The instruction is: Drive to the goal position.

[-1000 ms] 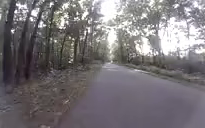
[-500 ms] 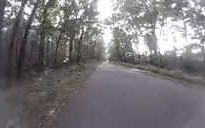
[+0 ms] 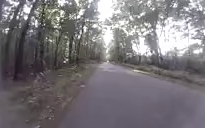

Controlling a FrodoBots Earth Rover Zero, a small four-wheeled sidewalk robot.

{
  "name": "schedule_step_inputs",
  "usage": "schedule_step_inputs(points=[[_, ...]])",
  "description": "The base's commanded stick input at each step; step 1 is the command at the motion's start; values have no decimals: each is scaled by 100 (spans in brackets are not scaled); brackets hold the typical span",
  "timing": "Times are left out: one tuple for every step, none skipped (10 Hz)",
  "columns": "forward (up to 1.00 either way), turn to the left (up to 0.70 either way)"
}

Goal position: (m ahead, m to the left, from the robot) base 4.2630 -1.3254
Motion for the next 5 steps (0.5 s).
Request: schedule_step_inputs(points=[[70,-1],[70,-1],[70,-1],[70,-1],[70,-1]])
